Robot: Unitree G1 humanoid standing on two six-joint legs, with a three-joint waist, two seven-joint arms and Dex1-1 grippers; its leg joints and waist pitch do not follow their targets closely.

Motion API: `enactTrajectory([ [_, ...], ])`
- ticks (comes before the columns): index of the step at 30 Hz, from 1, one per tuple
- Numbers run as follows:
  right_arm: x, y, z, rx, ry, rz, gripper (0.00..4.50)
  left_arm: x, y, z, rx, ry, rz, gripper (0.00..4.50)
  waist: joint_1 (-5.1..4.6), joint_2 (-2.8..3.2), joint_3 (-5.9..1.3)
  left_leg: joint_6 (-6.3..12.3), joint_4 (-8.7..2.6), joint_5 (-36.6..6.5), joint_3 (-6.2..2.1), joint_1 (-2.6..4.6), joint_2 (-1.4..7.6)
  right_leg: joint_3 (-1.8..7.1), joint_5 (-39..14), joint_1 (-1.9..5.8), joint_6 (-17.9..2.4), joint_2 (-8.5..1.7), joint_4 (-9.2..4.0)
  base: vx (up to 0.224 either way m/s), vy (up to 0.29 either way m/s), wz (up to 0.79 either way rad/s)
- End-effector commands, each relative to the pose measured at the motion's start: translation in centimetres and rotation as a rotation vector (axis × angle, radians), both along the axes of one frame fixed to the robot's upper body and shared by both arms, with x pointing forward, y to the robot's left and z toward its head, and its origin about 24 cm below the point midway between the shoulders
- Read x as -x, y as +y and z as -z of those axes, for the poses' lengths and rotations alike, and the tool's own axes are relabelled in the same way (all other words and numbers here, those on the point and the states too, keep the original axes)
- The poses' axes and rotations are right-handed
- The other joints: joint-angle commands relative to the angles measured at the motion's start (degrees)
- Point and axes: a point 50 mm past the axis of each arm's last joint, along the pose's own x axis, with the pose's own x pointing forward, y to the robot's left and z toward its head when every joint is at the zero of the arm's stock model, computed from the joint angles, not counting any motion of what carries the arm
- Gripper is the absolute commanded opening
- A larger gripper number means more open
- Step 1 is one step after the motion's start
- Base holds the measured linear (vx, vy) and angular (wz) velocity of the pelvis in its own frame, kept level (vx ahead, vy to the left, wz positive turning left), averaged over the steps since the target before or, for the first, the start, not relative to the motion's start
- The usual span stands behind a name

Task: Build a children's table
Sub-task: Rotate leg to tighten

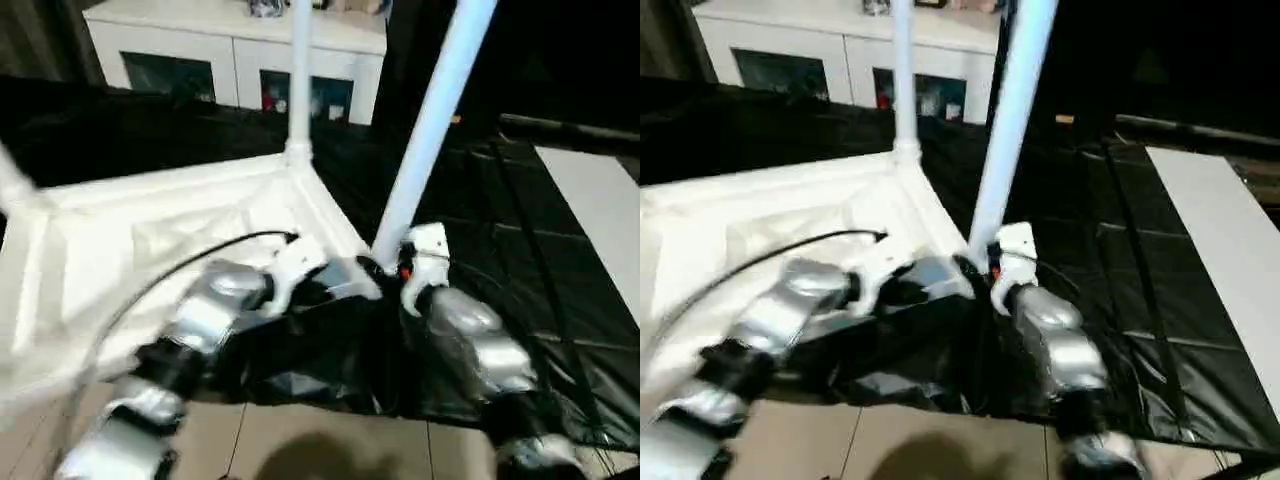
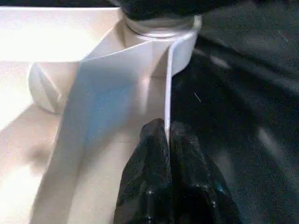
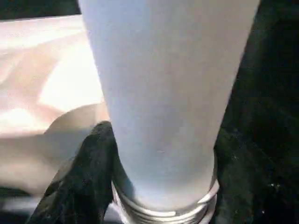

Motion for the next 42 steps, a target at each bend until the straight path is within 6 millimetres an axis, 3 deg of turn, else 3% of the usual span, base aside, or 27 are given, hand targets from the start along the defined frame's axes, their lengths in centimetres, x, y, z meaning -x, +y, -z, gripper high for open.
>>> enactTrajectory([
  [1,1.6,0.9,4.1,-0.015,0.208,0.076,2.66,-1.4,-1.2,-1.4,0.056,-0.052,-0.133,0.00,-0.46,0.77,-2.80,-0.56,-4.26,-19.59,-0.54,0.27,0.51,1.78,-33.42,1.48,-1.72,-3.00,-6.87,0.000,0.000,0.00],
  [3,1.0,2.2,4.0,-0.067,0.214,0.144,2.66,-1.4,-3.2,-1.6,0.085,-0.052,-0.149,0.00,-0.65,0.78,-3.05,-0.26,-4.47,-19.33,-0.65,0.03,0.65,1.75,-30.53,1.75,-2.35,-3.04,-6.56,0.000,0.000,0.00],
  [9,0.3,3.7,2.4,-0.170,0.137,0.046,2.65,-1.5,-3.4,-1.6,0.059,-0.088,-0.125,0.00,-0.80,0.78,-2.96,0.99,-4.83,-20.79,-0.63,-0.03,0.72,1.64,-29.73,2.04,-2.33,-3.14,-7.00,0.000,0.000,0.00],
  [11,0.1,3.6,2.1,-0.170,0.115,0.042,3.21,-1.5,-3.0,-1.5,0.046,-0.090,-0.131,0.00,-0.75,0.71,-2.92,1.15,-4.90,-20.28,-0.58,-0.17,0.71,1.75,-29.58,2.11,-2.59,-3.19,-6.94,0.000,0.000,0.00],
  [13,-0.2,3.0,1.7,-0.161,0.076,0.043,3.40,-1.7,-2.3,-1.4,0.018,-0.100,-0.133,0.00,-0.78,0.74,-2.88,1.29,-4.92,-20.51,-0.57,-0.14,0.70,1.75,-30.01,2.04,-2.50,-3.23,-7.02,0.000,0.000,0.00],
  [17,-0.6,1.9,0.8,-0.138,0.008,0.013,3.80,-1.8,-1.5,-1.3,-0.016,-0.116,-0.109,0.00,-0.82,0.62,-3.22,1.89,-4.98,-16.77,-0.63,-1.16,0.67,1.77,-28.80,2.74,-2.28,-3.38,-6.79,0.000,0.000,0.00],
  [20,-0.3,0.7,-0.2,-0.104,-0.041,-0.067,3.91,-1.8,-0.8,-1.2,-0.041,-0.113,-0.086,0.00,-0.65,0.79,-3.16,2.32,-4.92,-14.45,-0.29,-0.88,0.96,2.16,-24.27,2.50,-4.30,-3.17,-6.31,0.000,0.000,0.00],
  [22,0.0,-0.1,-0.7,-0.087,-0.056,-0.127,4.13,-1.8,-0.5,-1.2,-0.047,-0.108,-0.065,0.00,-0.50,0.60,-3.29,2.84,-4.86,-13.53,-0.26,-1.02,1.09,2.25,-22.81,2.68,-5.26,-3.14,-5.95,0.000,0.000,0.00],
  [24,0.7,-1.0,-1.0,-0.039,-0.067,-0.210,4.24,-1.6,-0.2,-1.1,-0.056,-0.096,-0.036,0.00,-0.44,1.05,-3.25,3.03,-4.81,-13.71,-0.17,-0.96,1.06,2.32,-23.18,2.50,-5.74,-3.12,-6.12,0.031,-0.008,0.01],
  [25,0.9,-1.4,-1.1,-0.021,-0.072,-0.235,4.24,-1.5,-0.1,-1.1,-0.058,-0.094,-0.014,0.00,-0.28,0.74,-3.52,3.18,-4.63,-12.31,-0.10,-1.18,1.06,2.47,-21.55,2.76,-5.95,-3.24,-5.77,0.000,0.000,0.00],
  [26,1.3,-2.1,-1.2,0.009,-0.077,-0.277,4.24,-1.4,0.0,-1.0,-0.061,-0.084,0.012,0.00,0.04,1.17,-3.74,3.32,-4.62,-9.89,-0.18,-1.35,1.16,2.53,-17.96,2.96,-7.04,-3.27,-5.31,0.000,0.000,0.00],
  [29,2.5,-3.6,-1.6,0.071,-0.086,-0.414,4.24,-0.7,0.2,-1.0,-0.064,-0.075,0.152,0.00,0.48,1.09,-3.82,4.73,-4.26,-6.20,0.12,-1.46,1.24,2.67,-9.65,3.07,-9.72,-3.05,-4.44,0.000,0.000,0.00],
  [32,4.0,-4.4,-2.0,0.101,-0.077,-0.539,4.24,0.8,0.6,-0.7,-0.103,-0.049,0.370,0.00,0.89,1.39,-3.74,4.99,-4.46,-7.26,0.05,-1.25,1.58,2.69,-9.87,3.24,-10.38,-3.20,-4.39,0.000,0.000,0.00],
  [36,4.7,-4.8,-2.3,0.122,-0.075,-0.583,4.24,1.3,0.9,-0.8,-0.101,-0.054,0.458,0.00,1.42,1.63,-3.44,3.84,-4.57,-9.82,0.29,-0.65,1.65,2.85,-11.39,2.68,-11.07,-3.17,-4.63,0.000,0.000,0.00],
  [38,5.0,-5.1,-2.4,0.129,-0.072,-0.591,4.24,1.5,0.8,-1.2,-0.094,-0.092,0.525,0.00,1.52,1.44,-3.31,2.69,-4.83,-12.08,0.13,-0.87,1.64,2.80,-15.09,2.85,-9.69,-3.31,-4.94,0.000,0.000,0.00],
  [41,5.2,-5.2,-2.4,0.129,-0.066,-0.604,4.24,1.3,0.9,-1.4,-0.109,-0.118,0.543,0.00,1.61,1.44,-3.35,2.16,-4.70,-12.74,0.30,-0.50,1.66,2.99,-15.42,2.51,-9.39,-3.36,-4.98,0.000,0.000,0.00],
  [42,5.5,-5.1,-2.4,0.129,-0.062,-0.624,4.24,1.1,1.0,-1.6,-0.121,-0.141,0.551,0.00,1.57,1.44,-3.35,2.28,-4.68,-12.49,0.27,-0.70,1.55,2.94,-15.40,2.64,-9.29,-3.29,-4.95,0.000,0.000,0.00],
])
